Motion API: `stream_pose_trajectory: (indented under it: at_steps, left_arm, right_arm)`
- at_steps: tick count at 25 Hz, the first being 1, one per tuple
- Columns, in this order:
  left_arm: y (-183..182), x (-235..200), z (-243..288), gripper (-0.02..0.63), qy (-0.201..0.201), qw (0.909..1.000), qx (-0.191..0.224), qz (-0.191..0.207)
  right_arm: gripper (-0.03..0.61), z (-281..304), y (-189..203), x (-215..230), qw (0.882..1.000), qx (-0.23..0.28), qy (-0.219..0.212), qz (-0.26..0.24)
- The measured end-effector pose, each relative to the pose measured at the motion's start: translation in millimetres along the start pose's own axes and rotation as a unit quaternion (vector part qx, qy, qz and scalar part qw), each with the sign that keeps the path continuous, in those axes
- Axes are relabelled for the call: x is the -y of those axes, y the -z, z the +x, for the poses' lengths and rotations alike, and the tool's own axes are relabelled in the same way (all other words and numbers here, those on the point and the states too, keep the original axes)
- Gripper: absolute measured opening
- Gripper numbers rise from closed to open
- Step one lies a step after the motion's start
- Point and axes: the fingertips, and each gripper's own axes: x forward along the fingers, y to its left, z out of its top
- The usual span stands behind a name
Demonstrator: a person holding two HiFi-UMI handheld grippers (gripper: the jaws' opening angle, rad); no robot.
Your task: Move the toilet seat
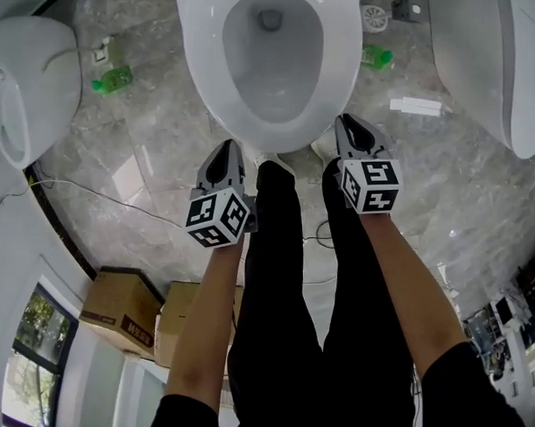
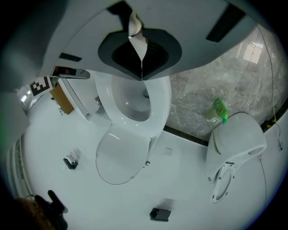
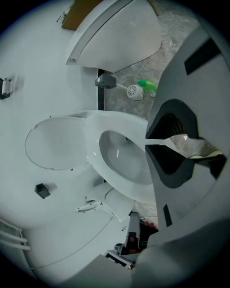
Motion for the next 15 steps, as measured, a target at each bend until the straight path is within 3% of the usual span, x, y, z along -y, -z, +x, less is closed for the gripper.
stream_pose_trajectory:
  at_steps: [4,5,6,9,12,15]
  left_arm:
    - [6,-5,13,0.018,-0.002,1.0000,-0.006,0.003]
    - [6,-5,16,0.018,-0.001,1.0000,-0.006,0.004]
    - [6,-6,18,0.046,-0.002,1.0000,-0.006,0.003]
    - [7,-11,24,0.179,-0.004,0.9999,-0.005,-0.008]
    - [12,-14,31,0.245,0.009,0.9996,-0.016,-0.022]
    - [19,-14,41,0.278,0.022,0.9988,-0.025,-0.035]
  right_arm:
    - [0.040,12,4,2,1.000,-0.005,0.006,0.004]
    - [0.083,16,6,-1,1.000,-0.011,0.001,-0.001]
    - [0.153,19,7,-3,1.000,-0.016,-0.002,-0.003]
    - [0.192,23,10,-2,1.000,-0.019,0.005,0.004]
    - [0.233,28,20,3,0.999,-0.026,0.009,0.040]
    - [0.263,37,29,2,0.995,-0.029,-0.015,0.090]
